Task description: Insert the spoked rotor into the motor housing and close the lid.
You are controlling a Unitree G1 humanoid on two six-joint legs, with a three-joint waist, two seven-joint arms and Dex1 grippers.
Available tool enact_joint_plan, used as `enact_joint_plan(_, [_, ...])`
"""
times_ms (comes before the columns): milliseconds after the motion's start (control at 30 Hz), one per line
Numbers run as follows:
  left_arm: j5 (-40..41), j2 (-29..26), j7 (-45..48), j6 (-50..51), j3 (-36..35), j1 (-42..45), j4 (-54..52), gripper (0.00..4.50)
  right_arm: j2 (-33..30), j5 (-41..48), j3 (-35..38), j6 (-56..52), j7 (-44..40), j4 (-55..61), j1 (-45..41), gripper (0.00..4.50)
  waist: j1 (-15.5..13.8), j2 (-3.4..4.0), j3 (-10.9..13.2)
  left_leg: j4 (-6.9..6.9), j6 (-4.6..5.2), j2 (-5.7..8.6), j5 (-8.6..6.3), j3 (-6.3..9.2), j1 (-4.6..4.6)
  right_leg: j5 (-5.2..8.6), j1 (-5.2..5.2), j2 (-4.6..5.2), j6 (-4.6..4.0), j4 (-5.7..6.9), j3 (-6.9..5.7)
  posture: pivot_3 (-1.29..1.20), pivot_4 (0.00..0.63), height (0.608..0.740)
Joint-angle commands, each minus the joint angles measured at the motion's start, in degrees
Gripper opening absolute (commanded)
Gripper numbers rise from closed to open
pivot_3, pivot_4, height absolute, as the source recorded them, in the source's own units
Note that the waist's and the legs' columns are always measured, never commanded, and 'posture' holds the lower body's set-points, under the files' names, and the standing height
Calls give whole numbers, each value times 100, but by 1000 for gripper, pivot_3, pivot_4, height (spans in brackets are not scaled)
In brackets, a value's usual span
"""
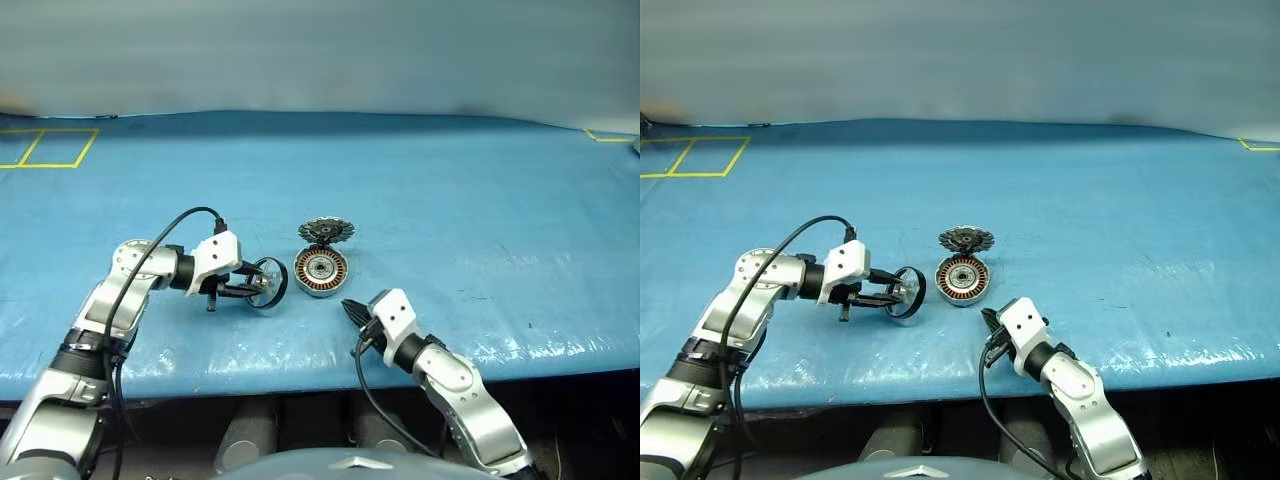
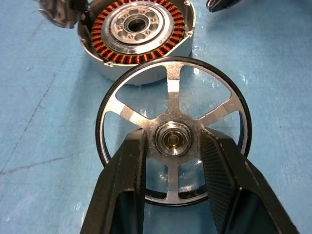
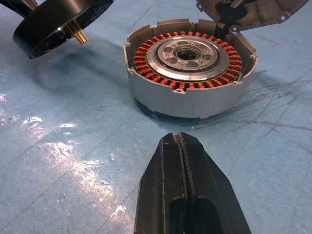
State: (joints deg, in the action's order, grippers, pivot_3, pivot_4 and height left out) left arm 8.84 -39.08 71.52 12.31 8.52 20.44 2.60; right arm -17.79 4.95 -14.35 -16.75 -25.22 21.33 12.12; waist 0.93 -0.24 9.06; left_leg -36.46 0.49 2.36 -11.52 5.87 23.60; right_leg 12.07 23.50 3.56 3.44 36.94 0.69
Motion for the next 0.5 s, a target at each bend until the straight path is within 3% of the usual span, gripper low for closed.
enact_joint_plan(33, [553, 338, -315, 292, -278, -42, -523, 1302, -46, 168, 136, 52, -96, 309, 14, 0, -20, -1, 1, 0, 0, 0, 0, -1, 0, 0, -1, 1, 0, -1, 0, 0, 150, 740])
enact_joint_plan(167, [796, 758, -567, 493, -177, -77, -706, 1302, -58, 143, 115, 34, -97, 301, -6, 0, -23, -4, 2, 0, 0, 1, 0, -2, 0, -1, -1, 0, 1, -2, 0, 0, 150, 740])
enact_joint_plan(300, [514, 1170, -976, 390, 113, 16, -376, 1302, -30, 76, 63, 13, -46, 317, -41, 0, -17, -3, 2, 6, -2, -1, 1, -5, -5, -1, 0, -4, 0, 2, 2, 0, 150, 740])
enact_joint_plan(500, [210, 1351, -1272, 229, 283, 296, 202, 1302, -71, -31, 20, -16, -8, 363, 28, 0, -26, -4, 1, 2, -2, 1, 1, -6, -5, -2, -5, -4, 2, 2, 1, 0, 150, 740])
